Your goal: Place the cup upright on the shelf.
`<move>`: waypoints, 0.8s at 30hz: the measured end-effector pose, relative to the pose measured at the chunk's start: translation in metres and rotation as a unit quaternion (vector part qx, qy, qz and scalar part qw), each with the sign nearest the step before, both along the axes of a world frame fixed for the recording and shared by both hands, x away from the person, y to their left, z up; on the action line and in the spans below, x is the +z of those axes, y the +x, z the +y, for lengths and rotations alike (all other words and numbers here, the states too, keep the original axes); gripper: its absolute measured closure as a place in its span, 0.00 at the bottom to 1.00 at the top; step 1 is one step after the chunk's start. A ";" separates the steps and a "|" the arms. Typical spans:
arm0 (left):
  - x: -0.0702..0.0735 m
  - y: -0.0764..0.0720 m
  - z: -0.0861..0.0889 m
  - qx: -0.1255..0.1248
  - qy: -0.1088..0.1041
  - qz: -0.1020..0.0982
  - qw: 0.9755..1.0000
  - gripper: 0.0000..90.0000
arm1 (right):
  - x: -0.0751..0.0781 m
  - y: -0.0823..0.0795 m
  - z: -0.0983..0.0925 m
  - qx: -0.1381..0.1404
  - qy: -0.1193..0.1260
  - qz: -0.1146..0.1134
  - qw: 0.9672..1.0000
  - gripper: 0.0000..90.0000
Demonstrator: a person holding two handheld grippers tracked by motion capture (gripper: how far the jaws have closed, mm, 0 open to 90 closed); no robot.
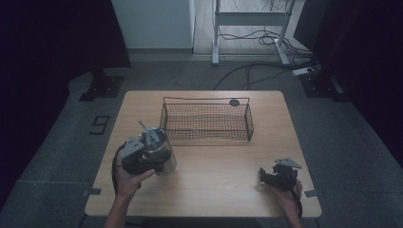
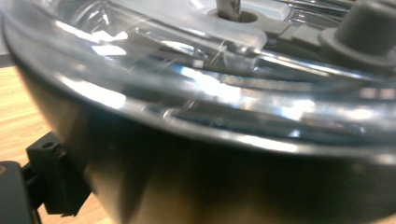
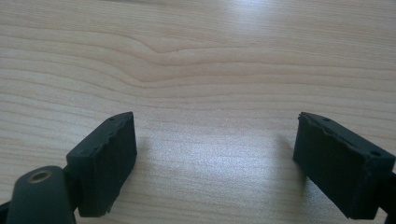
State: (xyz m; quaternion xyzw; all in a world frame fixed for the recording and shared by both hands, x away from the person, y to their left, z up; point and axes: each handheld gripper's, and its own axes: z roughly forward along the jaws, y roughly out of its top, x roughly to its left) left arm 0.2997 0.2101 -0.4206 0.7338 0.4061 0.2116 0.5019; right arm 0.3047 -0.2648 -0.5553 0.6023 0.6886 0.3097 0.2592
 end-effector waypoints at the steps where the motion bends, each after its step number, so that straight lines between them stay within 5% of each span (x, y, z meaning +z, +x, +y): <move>1: 0.001 0.000 0.000 0.001 0.000 0.000 1.000 0.04 | 0.000 0.000 0.000 0.000 0.000 0.000 1.000 0.14; 24: 0.017 0.017 -0.007 0.005 0.006 -0.008 1.000 0.04 | 0.000 0.000 0.000 -0.002 -0.001 0.000 1.000 0.14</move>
